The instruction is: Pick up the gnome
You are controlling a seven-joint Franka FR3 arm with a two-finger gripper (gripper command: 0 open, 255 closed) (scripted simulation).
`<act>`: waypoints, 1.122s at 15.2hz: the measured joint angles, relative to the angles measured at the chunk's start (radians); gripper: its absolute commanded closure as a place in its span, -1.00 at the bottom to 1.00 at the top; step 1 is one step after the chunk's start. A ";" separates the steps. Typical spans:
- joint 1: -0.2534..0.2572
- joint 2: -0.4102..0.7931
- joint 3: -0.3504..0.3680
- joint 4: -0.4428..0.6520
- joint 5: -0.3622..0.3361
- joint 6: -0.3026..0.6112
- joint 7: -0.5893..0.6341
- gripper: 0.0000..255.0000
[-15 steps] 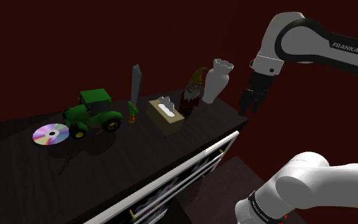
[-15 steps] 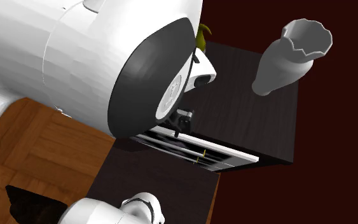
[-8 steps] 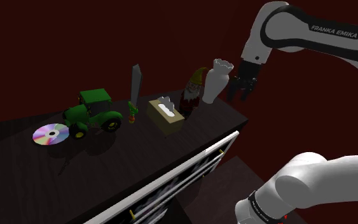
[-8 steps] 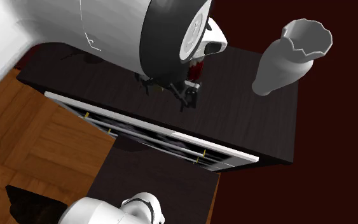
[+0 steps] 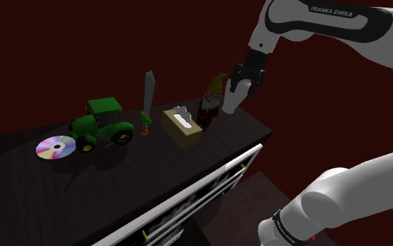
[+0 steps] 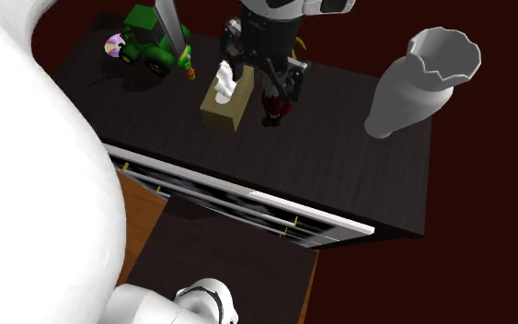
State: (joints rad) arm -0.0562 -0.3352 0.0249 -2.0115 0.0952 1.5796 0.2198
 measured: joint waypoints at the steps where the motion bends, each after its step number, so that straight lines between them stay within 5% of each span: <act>1: -0.005 0.047 -0.003 0.049 0.001 0.006 0.012 -1.00; 9: -0.025 0.300 -0.011 0.390 0.021 -0.021 0.137 -1.00; 17: -0.026 0.314 -0.011 0.320 0.023 0.069 0.140 -1.00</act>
State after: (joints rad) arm -0.0818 -0.0211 0.0134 -1.6912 0.1187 1.6482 0.3600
